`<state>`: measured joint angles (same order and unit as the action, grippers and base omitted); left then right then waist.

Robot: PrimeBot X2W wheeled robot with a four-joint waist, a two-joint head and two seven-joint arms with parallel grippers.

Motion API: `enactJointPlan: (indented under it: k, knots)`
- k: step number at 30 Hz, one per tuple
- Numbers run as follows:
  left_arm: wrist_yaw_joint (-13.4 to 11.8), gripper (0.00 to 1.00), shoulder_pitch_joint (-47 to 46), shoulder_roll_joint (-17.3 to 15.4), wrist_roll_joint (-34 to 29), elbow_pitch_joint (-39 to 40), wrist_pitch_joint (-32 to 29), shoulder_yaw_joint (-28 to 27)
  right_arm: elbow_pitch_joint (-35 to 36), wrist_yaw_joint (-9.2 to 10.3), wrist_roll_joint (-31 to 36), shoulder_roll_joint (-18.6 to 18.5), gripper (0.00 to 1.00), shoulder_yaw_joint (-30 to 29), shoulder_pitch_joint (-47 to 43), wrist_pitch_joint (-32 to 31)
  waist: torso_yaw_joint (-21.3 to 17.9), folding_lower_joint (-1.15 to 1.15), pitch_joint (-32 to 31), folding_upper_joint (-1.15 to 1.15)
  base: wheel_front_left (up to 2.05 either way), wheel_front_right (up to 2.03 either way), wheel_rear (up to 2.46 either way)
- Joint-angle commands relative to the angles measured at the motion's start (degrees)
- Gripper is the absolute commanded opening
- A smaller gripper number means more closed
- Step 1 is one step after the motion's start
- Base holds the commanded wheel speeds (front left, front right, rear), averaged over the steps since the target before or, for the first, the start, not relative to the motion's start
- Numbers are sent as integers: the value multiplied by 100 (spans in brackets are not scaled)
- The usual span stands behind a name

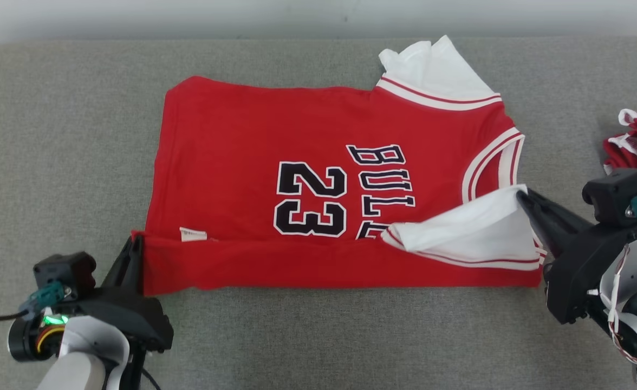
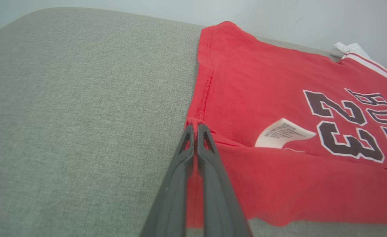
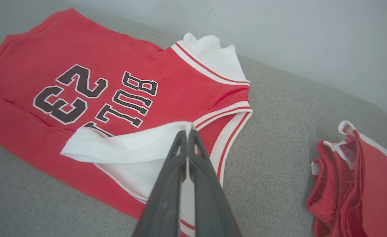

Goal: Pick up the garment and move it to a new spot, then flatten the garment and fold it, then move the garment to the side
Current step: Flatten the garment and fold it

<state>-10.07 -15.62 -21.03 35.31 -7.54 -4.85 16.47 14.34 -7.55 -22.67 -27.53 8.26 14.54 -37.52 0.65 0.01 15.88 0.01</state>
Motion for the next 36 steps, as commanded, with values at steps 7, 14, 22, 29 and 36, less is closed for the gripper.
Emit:
enactJointPlan:
  k: [7, 14, 22, 29, 36]
  knots:
    - [61, 0, -596, 45, -159, -458, 72, 81, -341, 12, 220, -121, 0, 23, 408, 450, 79, -1, 253, -1, 0, 0, 0]
    - [144, 0, -834, 20, -206, -790, 111, 148, -521, 12, 225, -123, 0, 115, 608, 648, 34, -1, 310, -1, 0, 0, 0]
    - [203, 0, -1005, 44, -255, -1101, 184, 247, -881, 12, 309, -45, 0, 182, 898, 947, -2, -1, 341, -1, 0, 0, 0]
    - [246, 100, -1194, 43, -386, -1384, 448, 321, -1240, 12, 360, 196, 100, 83, 1001, 1382, 32, -1, 309, -1, 0, 0, 0]
    - [204, 100, -805, -85, -412, -1490, 728, 293, -1096, 12, 271, 350, 100, -164, 631, 1204, 61, -1, 92, -1, 0, 0, 0]
